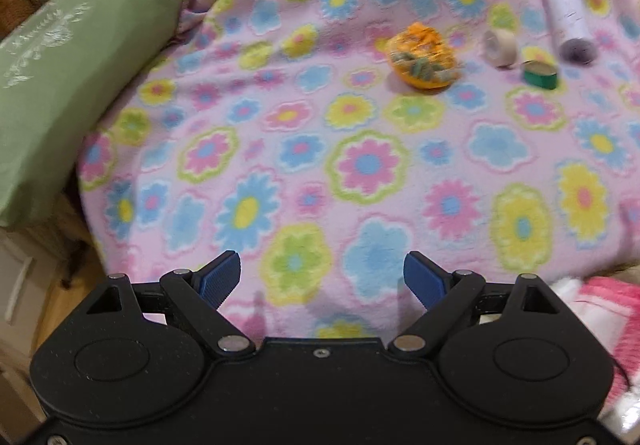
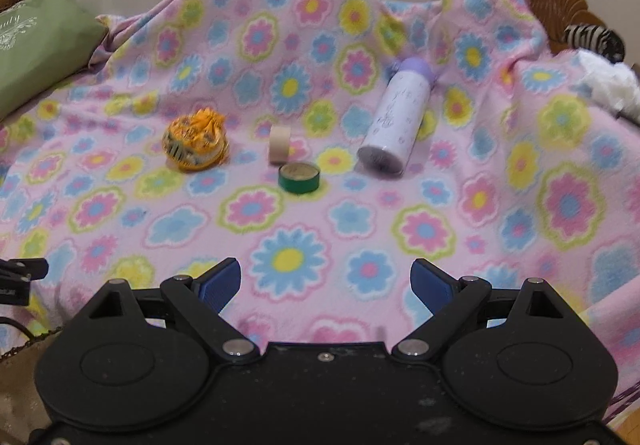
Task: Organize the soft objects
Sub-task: 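Withdraw both tools from the basket toward the blanket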
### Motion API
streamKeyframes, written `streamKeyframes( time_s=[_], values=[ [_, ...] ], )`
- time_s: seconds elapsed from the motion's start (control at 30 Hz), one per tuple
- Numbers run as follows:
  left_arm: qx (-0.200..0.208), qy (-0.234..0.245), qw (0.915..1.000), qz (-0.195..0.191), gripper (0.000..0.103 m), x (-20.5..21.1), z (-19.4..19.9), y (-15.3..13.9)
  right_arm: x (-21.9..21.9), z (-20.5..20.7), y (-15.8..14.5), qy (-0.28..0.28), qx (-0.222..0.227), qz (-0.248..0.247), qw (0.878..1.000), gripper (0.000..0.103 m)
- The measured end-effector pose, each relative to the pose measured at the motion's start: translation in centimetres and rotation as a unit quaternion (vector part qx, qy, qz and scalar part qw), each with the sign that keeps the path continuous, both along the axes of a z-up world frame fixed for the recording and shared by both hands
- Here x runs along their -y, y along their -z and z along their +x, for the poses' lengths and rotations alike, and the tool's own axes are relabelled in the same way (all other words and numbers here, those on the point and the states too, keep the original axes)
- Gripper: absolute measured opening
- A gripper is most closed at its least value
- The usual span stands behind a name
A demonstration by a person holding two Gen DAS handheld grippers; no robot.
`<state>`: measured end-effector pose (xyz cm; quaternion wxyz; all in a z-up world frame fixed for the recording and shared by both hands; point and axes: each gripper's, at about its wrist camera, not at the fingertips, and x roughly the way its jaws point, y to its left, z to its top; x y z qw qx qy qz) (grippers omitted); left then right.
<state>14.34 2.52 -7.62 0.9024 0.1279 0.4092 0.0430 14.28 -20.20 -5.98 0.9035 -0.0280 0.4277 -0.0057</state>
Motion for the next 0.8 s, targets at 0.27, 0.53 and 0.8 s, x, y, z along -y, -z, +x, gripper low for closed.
streamKeyframes(
  time_s=[0.27, 0.53, 0.8],
  values=[
    [-0.067, -0.028, 0.9964, -0.045, 0.087, -1.4, 1.8, 2.1, -1.1, -0.1, 0.5, 0.007, 0.011, 0.000, 1.000, 0.092],
    [0.004, -0.027, 0.9985, -0.047, 0.086, -1.3, -1.4, -0.4, -1.6, -1.8, -2.1, -0.014, 0.048, -0.019, 0.999, 0.092],
    [0.118, -0.051, 0.9913, -0.028, 0.086, -1.0, -2.3, -1.8, -2.0, -1.7, -2.4, -0.017, 0.085, -0.029, 0.996, 0.093]
  ],
)
